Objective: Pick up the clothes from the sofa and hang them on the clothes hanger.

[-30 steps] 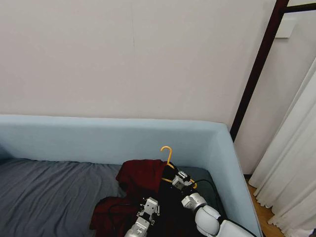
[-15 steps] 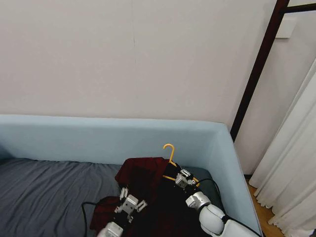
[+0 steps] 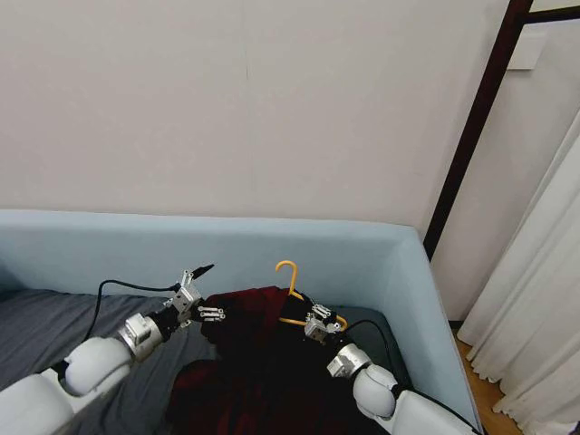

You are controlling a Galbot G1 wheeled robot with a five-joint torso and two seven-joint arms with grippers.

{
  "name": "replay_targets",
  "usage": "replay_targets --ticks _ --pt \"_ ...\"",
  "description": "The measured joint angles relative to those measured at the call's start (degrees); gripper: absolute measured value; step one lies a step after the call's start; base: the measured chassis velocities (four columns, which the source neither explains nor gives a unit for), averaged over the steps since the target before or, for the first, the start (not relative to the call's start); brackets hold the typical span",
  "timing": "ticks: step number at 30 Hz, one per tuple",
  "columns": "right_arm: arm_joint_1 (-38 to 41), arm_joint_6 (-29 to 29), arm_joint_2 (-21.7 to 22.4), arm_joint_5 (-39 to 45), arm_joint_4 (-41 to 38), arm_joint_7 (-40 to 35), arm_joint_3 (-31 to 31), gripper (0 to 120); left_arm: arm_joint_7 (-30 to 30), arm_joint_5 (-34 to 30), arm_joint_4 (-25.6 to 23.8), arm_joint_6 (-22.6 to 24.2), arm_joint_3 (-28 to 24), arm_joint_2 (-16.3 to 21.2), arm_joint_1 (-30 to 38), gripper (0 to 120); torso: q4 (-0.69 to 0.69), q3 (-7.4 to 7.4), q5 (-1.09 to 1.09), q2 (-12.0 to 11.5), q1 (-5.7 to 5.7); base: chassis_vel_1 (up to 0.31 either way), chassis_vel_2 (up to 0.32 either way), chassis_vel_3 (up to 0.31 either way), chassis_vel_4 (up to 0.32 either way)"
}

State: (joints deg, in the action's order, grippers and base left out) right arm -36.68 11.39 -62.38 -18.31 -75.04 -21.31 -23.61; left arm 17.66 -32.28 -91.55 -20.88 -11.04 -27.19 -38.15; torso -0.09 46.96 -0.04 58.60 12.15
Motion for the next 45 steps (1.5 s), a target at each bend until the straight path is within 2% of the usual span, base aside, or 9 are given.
replay_targets --ticks 7,12,16,23,27,30,33,40,45 --pt "0.0 0.8 0.4 -1.0 0.0 0.0 0.6 4 14.2 -4.0 9.8 -2.0 -11.5 -2.8 11.8 100 0.03 0.01 -0.02 0.0 0.00 0.000 0.000 0.000 0.000" --pt "0.0 2.7 0.3 -1.9 0.7 0.3 1.3 4 17.9 -5.5 14.9 -1.7 -15.2 -6.3 16.9 100 0.02 0.01 -0.02 0.0 0.00 0.000 0.000 0.000 0.000" --pt "-0.2 3.4 0.4 -3.1 1.2 0.3 2.0 4 25.0 -8.3 22.3 -1.0 -19.6 -9.7 24.6 99 0.01 0.01 0.00 0.0 0.00 0.000 0.000 0.000 0.000" --pt "0.3 3.8 0.1 -4.2 1.7 0.2 2.1 4 31.0 -8.8 27.7 0.5 -23.1 -13.2 29.5 95 0.03 0.00 0.00 0.0 0.00 0.000 0.000 0.000 0.000" --pt "0.9 4.0 0.0 -4.6 1.9 0.1 1.8 4 33.8 -8.4 30.2 0.8 -24.2 -14.9 30.3 88 0.02 0.00 -0.01 0.0 0.00 0.000 0.000 0.000 0.000" --pt "1.3 4.6 0.3 -5.1 1.9 0.1 1.6 4 35.5 -6.8 33.6 0.9 -24.4 -16.7 31.0 73 0.02 0.00 -0.01 0.0 0.00 0.000 0.000 0.000 0.000" --pt "1.3 5.2 0.4 -6.1 1.9 0.0 1.6 4 36.2 -5.8 34.9 0.9 -24.4 -17.3 31.3 67 0.02 0.00 -0.01 0.0 0.00 0.000 0.000 0.000 0.000" --pt "1.4 6.6 0.4 -9.0 2.0 -0.2 1.9 4 37.9 -6.2 35.7 0.7 -24.7 -17.9 31.2 38 0.02 0.00 0.00 0.0 0.00 0.000 0.000 0.000 0.000" --pt "1.6 6.9 0.2 -9.3 2.3 -0.3 1.9 4 38.4 -6.4 35.7 0.6 -24.8 -18.1 31.0 25 0.03 0.00 -0.01 0.0 0.00 0.000 0.000 0.000 0.000"
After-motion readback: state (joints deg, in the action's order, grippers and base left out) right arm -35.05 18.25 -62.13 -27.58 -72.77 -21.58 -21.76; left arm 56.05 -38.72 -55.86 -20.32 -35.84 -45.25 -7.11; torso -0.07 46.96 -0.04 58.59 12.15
